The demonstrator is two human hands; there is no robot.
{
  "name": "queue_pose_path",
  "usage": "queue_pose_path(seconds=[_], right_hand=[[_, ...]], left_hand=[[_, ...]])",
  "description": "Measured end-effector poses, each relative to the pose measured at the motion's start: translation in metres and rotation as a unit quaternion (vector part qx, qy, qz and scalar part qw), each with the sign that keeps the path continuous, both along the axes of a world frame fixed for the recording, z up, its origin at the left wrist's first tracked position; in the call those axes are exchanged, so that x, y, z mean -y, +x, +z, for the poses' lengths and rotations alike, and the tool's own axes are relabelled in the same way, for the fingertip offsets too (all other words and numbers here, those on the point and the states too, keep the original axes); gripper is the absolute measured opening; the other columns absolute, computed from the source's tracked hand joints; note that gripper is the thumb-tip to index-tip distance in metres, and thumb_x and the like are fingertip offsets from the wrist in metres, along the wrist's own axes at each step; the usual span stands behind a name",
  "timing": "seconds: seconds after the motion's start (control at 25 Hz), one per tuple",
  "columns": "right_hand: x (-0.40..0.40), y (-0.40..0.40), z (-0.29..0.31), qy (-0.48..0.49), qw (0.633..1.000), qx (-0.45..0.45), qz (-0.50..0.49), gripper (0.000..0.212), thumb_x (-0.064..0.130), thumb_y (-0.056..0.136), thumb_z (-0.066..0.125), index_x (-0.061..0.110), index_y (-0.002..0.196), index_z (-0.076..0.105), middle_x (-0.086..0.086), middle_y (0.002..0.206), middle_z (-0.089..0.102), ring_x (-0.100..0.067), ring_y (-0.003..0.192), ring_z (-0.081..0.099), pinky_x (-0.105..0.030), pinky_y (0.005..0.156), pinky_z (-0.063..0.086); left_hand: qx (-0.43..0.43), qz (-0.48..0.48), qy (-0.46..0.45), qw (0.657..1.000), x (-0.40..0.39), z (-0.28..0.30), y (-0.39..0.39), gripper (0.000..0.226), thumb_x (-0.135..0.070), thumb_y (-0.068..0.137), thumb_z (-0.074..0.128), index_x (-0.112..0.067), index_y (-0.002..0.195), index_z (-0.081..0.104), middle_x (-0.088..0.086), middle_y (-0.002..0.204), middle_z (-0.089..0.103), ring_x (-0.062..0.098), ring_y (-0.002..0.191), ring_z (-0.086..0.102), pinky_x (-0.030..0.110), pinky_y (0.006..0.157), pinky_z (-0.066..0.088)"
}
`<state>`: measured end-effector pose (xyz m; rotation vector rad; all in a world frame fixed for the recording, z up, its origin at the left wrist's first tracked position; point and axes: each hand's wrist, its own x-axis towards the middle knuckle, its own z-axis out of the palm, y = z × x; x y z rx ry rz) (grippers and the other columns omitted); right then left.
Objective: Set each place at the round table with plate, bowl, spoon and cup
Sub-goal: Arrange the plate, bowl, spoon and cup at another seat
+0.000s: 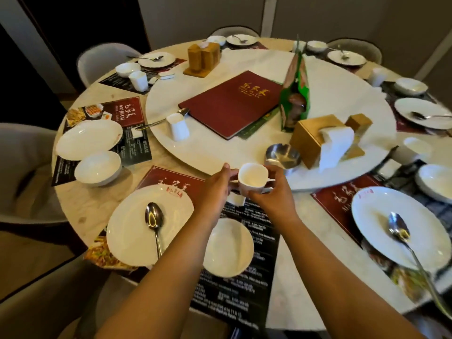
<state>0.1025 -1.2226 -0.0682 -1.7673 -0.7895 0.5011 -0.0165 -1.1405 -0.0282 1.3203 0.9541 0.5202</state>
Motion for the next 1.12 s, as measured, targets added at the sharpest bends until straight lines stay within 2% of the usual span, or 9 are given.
queue_pose_path(seconds=[0.12,0.24,0.48,0.6,0.68,0.76,0.88,1.0,1.12], right_hand=[[0.035,-0.004,-0.004,-0.038,0.999,-0.006,-0.024,0.071,0.036,0.062,0.087,0.028,0.12,0.046,0.01,0.116,0.058,-0.012,0.101,0.058,-0.031,0.082,0.053],[0.048,-0.004,-0.012,-0.053,0.998,-0.005,-0.03,0.068,0.037,0.062,0.087,0.028,0.116,0.047,0.01,0.115,0.059,-0.013,0.1,0.06,-0.034,0.081,0.054],[0.05,-0.003,-0.03,-0.063,0.997,-0.008,-0.044,0.068,0.036,0.062,0.087,0.027,0.117,0.047,0.007,0.117,0.061,-0.013,0.102,0.062,-0.034,0.084,0.055],[0.05,-0.007,-0.031,-0.067,0.997,0.004,-0.04,0.071,0.033,0.065,0.085,0.026,0.123,0.046,0.004,0.122,0.059,-0.016,0.11,0.059,-0.036,0.089,0.054],[0.052,-0.013,-0.029,-0.076,0.996,0.024,-0.044,0.078,0.029,0.069,0.083,0.024,0.134,0.041,-0.001,0.132,0.052,-0.021,0.122,0.05,-0.037,0.099,0.047],[0.057,-0.025,-0.021,-0.089,0.992,0.058,-0.07,0.08,0.026,0.073,0.081,0.023,0.14,0.038,-0.003,0.138,0.046,-0.022,0.129,0.039,-0.032,0.103,0.036],[0.064,-0.058,-0.004,-0.067,0.986,0.096,-0.115,0.061,0.022,0.079,0.075,0.026,0.134,0.047,0.0,0.134,0.048,-0.018,0.124,0.036,-0.024,0.095,0.032],[0.063,-0.109,0.01,-0.036,0.991,0.061,-0.11,0.046,0.014,0.082,0.07,0.028,0.123,0.056,0.005,0.126,0.054,-0.016,0.12,0.046,-0.03,0.096,0.043],[0.053,-0.182,0.017,-0.014,0.993,0.013,-0.118,0.037,0.014,0.084,0.067,0.028,0.118,0.06,0.008,0.122,0.059,-0.012,0.115,0.052,-0.034,0.098,0.047]], left_hand=[[-0.073,-0.042,0.041,0.996,0.025,-0.013,0.002,0.06,-0.063,0.091,0.028,-0.026,0.115,0.069,0.001,0.116,0.07,0.018,0.108,0.064,0.042,0.1,0.045],[-0.129,-0.064,0.075,0.987,0.037,-0.02,0.007,0.077,-0.077,0.076,0.019,-0.033,0.114,0.069,0.0,0.125,0.067,0.022,0.113,0.062,0.047,0.104,0.041],[-0.178,-0.065,0.107,0.976,0.042,-0.033,0.013,0.07,-0.066,0.091,0.018,-0.024,0.113,0.07,0.004,0.111,0.071,0.022,0.103,0.066,0.037,0.09,0.045],[-0.182,-0.068,0.114,0.974,0.042,-0.034,0.012,0.068,-0.063,0.092,0.021,-0.02,0.11,0.07,0.006,0.106,0.072,0.022,0.099,0.067,0.038,0.09,0.047],[-0.171,-0.059,0.127,0.975,0.041,-0.032,0.007,0.058,-0.056,0.096,0.028,-0.019,0.109,0.07,0.006,0.107,0.072,0.022,0.1,0.067,0.041,0.093,0.048],[-0.143,-0.036,0.14,0.979,0.037,-0.03,-0.005,0.039,-0.043,0.098,0.039,-0.02,0.11,0.068,0.004,0.11,0.071,0.023,0.104,0.066,0.042,0.094,0.049],[-0.086,-0.013,0.136,0.987,0.032,-0.022,-0.04,0.022,-0.026,0.097,0.048,-0.027,0.107,0.068,0.0,0.112,0.07,0.019,0.105,0.064,0.037,0.092,0.05],[-0.053,0.003,0.121,0.991,0.027,-0.015,-0.09,0.021,-0.021,0.096,0.051,-0.034,0.097,0.067,-0.006,0.106,0.071,0.014,0.101,0.066,0.035,0.091,0.051],[-0.024,0.009,0.083,0.996,0.015,-0.012,-0.153,0.022,-0.017,0.096,0.049,-0.031,0.097,0.066,-0.005,0.099,0.072,0.014,0.094,0.068,0.032,0.084,0.049]])
